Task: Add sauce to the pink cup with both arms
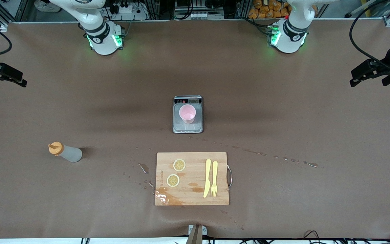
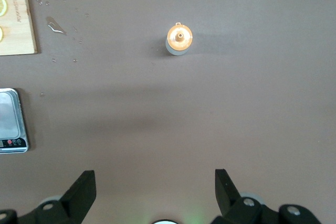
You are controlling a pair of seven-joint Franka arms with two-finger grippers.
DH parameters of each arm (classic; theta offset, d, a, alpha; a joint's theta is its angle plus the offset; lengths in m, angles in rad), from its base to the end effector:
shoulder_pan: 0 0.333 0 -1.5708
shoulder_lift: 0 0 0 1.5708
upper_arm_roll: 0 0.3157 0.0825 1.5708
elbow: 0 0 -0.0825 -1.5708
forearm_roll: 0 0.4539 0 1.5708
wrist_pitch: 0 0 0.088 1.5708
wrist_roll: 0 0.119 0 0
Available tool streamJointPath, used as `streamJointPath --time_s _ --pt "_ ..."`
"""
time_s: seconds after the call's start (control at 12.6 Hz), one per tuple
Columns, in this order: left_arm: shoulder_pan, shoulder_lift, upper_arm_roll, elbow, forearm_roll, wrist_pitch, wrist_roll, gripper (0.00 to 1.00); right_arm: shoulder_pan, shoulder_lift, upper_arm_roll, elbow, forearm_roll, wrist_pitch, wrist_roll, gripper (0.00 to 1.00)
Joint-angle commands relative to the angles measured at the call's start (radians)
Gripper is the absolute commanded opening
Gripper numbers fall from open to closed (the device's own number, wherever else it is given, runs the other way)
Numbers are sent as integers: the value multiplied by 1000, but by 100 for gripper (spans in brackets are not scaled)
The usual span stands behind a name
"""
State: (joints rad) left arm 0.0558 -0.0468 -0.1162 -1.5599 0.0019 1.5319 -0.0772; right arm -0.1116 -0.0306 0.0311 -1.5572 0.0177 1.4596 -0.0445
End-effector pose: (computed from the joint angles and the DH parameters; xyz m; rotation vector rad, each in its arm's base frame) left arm 0.6052 -0.0380 0.6432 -3.1353 -0.0266 -0.0297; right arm 0.6007 -0.0459 0.6289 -3.1186 0.0541 0.1027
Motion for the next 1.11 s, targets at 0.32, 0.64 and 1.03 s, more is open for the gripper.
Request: streamJointPath --time_s 0.32,0.64,1.03 --pt "-2 5 -8 47 -8 -39 11 100 10 0 -8 35 -18 -22 25 100" --pt "-19 21 -20 76 -8 -73 7 100 6 5 -10 29 -21 -2 25 100" --pt "-16 16 -23 78 -7 -79 8 100 -13 3 -11 34 -22 -1 12 100"
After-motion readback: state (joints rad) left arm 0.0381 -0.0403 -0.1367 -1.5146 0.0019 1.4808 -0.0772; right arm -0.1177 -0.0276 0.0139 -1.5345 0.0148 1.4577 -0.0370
